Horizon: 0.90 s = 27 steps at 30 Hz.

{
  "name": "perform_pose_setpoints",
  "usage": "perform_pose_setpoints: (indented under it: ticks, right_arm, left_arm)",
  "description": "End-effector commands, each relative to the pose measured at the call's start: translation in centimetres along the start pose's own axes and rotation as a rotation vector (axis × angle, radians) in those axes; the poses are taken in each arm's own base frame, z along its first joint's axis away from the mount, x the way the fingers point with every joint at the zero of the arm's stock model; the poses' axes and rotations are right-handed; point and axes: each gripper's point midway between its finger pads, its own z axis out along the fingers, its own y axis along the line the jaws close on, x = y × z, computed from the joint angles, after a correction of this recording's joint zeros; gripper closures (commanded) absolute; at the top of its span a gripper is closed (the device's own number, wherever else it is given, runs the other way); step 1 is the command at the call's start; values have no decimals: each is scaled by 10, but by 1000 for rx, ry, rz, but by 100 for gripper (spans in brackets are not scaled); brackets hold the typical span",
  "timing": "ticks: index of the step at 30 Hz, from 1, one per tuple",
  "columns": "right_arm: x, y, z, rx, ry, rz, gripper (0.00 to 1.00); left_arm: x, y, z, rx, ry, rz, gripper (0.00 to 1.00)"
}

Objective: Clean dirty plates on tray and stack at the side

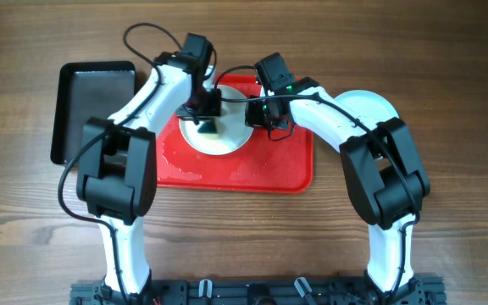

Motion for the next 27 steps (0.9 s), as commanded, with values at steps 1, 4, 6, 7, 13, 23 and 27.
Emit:
perform_pose_setpoints:
  ticks: [1,4,6,7,13,23,27]
  right_arm:
    - [14,-5,14,9,51,-17,96]
    - [14,-5,14,10,51,-17,96]
    - [14,-5,14,10,52,-17,96]
    - [14,-5,14,10,51,-18,96]
    - [15,-5,14,10,52,-20,96]
    - [14,-5,14,10,52,-20,96]
    - [14,-5,14,9,51,-20,96]
  left_arm:
    - [28,-64,11,244,107,46,96]
    - [30,-69,11,245,111,58,96]
    - [28,-64,12,219,100,57,96]
    - [26,-59,13,195,93,50,96]
    - [-5,14,13,-142,-46,-72,96]
    - [-13,96,-2,-512,-139,-245,96]
    - [19,92,2,-492,10,-238,96]
